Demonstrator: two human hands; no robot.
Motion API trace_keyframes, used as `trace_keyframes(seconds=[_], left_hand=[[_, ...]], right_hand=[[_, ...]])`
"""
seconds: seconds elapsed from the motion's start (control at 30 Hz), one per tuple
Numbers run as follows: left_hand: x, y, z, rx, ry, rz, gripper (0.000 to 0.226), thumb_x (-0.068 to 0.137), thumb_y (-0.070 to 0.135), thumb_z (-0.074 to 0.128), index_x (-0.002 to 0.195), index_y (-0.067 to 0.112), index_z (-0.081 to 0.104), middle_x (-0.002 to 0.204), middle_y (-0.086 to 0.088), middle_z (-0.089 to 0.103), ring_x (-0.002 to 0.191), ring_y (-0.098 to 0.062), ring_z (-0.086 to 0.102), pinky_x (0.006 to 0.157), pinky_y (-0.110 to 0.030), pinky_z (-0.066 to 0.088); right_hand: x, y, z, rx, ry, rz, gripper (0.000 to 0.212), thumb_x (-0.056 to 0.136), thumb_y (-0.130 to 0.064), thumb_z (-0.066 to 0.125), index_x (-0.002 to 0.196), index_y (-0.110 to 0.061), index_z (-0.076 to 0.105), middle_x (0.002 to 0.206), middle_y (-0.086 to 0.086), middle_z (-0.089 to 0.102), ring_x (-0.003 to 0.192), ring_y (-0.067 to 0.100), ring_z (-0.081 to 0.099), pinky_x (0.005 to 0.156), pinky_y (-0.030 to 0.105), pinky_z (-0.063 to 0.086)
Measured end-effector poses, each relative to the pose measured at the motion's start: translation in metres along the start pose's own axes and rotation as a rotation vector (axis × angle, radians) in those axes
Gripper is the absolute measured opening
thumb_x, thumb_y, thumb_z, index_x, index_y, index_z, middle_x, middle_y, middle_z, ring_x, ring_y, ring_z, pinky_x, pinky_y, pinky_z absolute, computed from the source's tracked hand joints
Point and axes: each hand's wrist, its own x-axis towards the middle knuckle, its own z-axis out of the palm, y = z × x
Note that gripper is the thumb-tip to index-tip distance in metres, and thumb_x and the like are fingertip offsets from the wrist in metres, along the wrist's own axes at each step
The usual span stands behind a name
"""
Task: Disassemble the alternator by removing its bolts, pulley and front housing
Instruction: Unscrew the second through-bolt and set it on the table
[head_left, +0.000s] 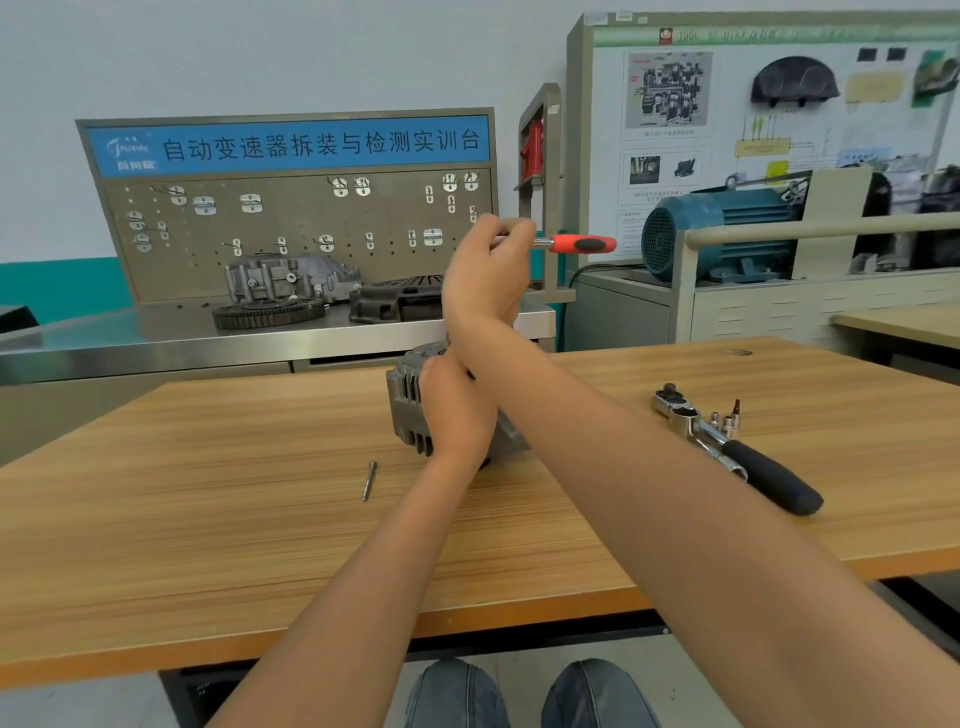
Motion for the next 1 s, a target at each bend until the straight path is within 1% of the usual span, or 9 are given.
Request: trace_keyframes(seconds=[0.07, 0.23, 0.3, 0.4, 0.53, 0.6, 0.83, 0.93, 1.0], left_hand=[[-0.001, 0.002, 0.001, 0.005, 0.015, 0.035, 0.041, 0.089, 0.002, 0.051, 0.057, 0.025, 0.038, 0.058, 0.004, 0.045, 0.074, -0.025, 0.044, 0.059, -0.030, 0.032], [-0.002, 0.002, 0.001, -0.013, 0.005, 0.127, 0.020, 0.095, 0.021, 0.051, 0.077, 0.014, 0.056, 0.072, -0.007, 0.061, 0.084, -0.033, 0.055, 0.073, -0.041, 0.042], [-0.003, 0.002, 0.001, -0.004, 0.009, 0.147, 0.026, 0.097, 0.026, 0.048, 0.073, 0.020, 0.053, 0.066, -0.001, 0.056, 0.081, -0.032, 0.054, 0.071, -0.040, 0.040], [-0.005, 0.004, -0.001, 0.007, -0.003, 0.161, 0.031, 0.099, 0.028, 0.044, 0.068, 0.032, 0.047, 0.061, 0.013, 0.052, 0.081, -0.031, 0.053, 0.074, -0.041, 0.040], [-0.003, 0.001, 0.000, 0.035, -0.017, 0.187, 0.024, 0.098, 0.031, 0.044, 0.084, 0.019, 0.059, 0.083, -0.003, 0.068, 0.092, -0.031, 0.058, 0.085, -0.045, 0.043], [-0.002, 0.000, 0.000, 0.012, -0.023, 0.179, 0.025, 0.098, 0.031, 0.046, 0.091, 0.015, 0.065, 0.083, -0.003, 0.068, 0.093, -0.033, 0.059, 0.084, -0.046, 0.044], [-0.002, 0.003, -0.001, -0.001, -0.023, 0.158, 0.025, 0.097, 0.030, 0.050, 0.086, 0.016, 0.067, 0.069, 0.003, 0.061, 0.089, -0.044, 0.056, 0.081, -0.048, 0.045], [-0.003, 0.005, -0.002, 0.001, -0.018, 0.132, 0.026, 0.097, 0.026, 0.051, 0.071, 0.027, 0.055, 0.064, 0.011, 0.056, 0.090, -0.041, 0.056, 0.079, -0.047, 0.045], [-0.002, 0.005, -0.001, -0.003, -0.013, 0.109, 0.023, 0.096, 0.021, 0.052, 0.074, 0.024, 0.058, 0.073, 0.004, 0.061, 0.095, -0.035, 0.058, 0.082, -0.048, 0.047]], right_hand=[[0.008, -0.001, -0.004, -0.029, -0.068, 0.030, 0.021, 0.097, -0.024, 0.036, 0.077, -0.017, 0.037, 0.064, -0.004, 0.042, 0.055, 0.012, 0.038, 0.052, 0.028, 0.031], [0.023, -0.006, -0.007, 0.144, -0.300, 0.283, 0.026, 0.093, -0.019, 0.037, 0.067, -0.017, 0.034, 0.058, -0.002, 0.031, 0.050, 0.012, 0.027, 0.044, 0.024, 0.025], [0.027, -0.009, -0.009, 0.236, -0.451, 0.434, 0.026, 0.091, -0.021, 0.036, 0.066, -0.017, 0.037, 0.051, -0.003, 0.032, 0.043, 0.010, 0.026, 0.038, 0.017, 0.021], [0.035, -0.010, -0.015, 0.271, -0.645, 0.510, 0.032, 0.091, -0.026, 0.033, 0.060, -0.017, 0.037, 0.040, -0.006, 0.031, 0.034, 0.009, 0.027, 0.037, 0.013, 0.019], [0.045, -0.012, -0.022, 0.320, -0.883, 0.588, 0.035, 0.092, -0.026, 0.032, 0.058, -0.017, 0.035, 0.038, -0.007, 0.026, 0.032, 0.007, 0.024, 0.038, 0.013, 0.015], [0.047, -0.012, -0.022, 0.340, -0.935, 0.613, 0.036, 0.092, -0.026, 0.032, 0.057, -0.017, 0.035, 0.038, -0.008, 0.026, 0.032, 0.007, 0.024, 0.039, 0.014, 0.014], [0.041, -0.011, -0.021, 0.337, -0.835, 0.568, 0.036, 0.092, -0.027, 0.032, 0.058, -0.017, 0.036, 0.039, -0.007, 0.027, 0.034, 0.008, 0.025, 0.040, 0.015, 0.018], [0.032, -0.015, -0.017, 0.281, -0.675, 0.492, 0.037, 0.093, -0.026, 0.031, 0.058, -0.017, 0.037, 0.039, -0.007, 0.029, 0.036, 0.009, 0.026, 0.041, 0.017, 0.019], [0.023, -0.015, -0.012, 0.223, -0.496, 0.401, 0.035, 0.095, -0.024, 0.032, 0.061, -0.017, 0.037, 0.045, -0.005, 0.031, 0.042, 0.011, 0.027, 0.042, 0.020, 0.021]])
